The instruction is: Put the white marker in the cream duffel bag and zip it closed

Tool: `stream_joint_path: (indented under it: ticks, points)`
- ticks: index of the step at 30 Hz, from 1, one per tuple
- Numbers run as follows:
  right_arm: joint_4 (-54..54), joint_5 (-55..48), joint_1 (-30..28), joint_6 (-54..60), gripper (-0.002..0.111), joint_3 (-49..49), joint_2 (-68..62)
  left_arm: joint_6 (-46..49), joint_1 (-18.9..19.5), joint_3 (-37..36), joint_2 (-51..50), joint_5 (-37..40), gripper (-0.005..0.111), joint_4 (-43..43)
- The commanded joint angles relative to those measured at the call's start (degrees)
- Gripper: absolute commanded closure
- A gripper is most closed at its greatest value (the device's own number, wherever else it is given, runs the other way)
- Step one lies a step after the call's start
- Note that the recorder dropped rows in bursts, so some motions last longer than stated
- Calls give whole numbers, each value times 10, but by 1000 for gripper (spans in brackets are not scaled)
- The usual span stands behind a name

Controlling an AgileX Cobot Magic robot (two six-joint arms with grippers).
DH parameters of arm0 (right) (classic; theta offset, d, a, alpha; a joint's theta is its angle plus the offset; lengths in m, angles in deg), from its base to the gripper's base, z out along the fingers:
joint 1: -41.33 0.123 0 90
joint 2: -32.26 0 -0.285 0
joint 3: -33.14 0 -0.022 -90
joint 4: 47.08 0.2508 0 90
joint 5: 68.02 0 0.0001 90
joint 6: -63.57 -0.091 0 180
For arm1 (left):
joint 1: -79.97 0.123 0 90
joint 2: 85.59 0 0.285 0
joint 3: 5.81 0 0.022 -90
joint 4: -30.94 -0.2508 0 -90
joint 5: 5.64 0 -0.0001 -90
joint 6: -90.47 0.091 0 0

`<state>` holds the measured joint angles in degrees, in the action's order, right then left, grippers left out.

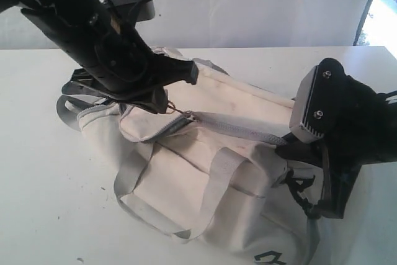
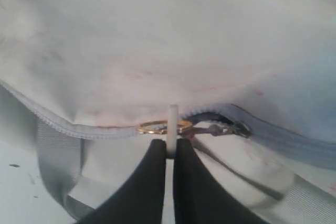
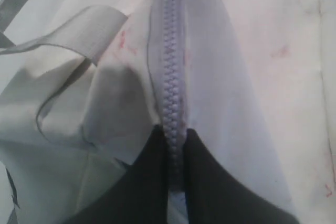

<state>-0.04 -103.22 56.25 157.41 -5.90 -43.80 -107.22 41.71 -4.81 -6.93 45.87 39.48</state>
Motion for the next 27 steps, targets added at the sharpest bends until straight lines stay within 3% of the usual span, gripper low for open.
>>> stream_joint_path:
  ticks: [1,6,7,12,20,27]
  points:
    - [-22,6,0,-27,108,-4,4,56,52,-2,11,-15,107,-35]
    - [-22,6,0,-28,108,-4,4,89,122,-2,11,-33,107,-65]
    - [-22,6,0,-30,108,-4,4,109,150,-2,11,-50,107,-65]
    - [-23,13,0,-31,108,-4,4,166,220,-2,11,-116,107,-65]
    - [-95,72,0,-157,108,-4,4,231,293,-2,8,-205,107,-65]
    - [-290,180,-4,-392,108,-4,-1,245,312,-2,10,-99,107,-71]
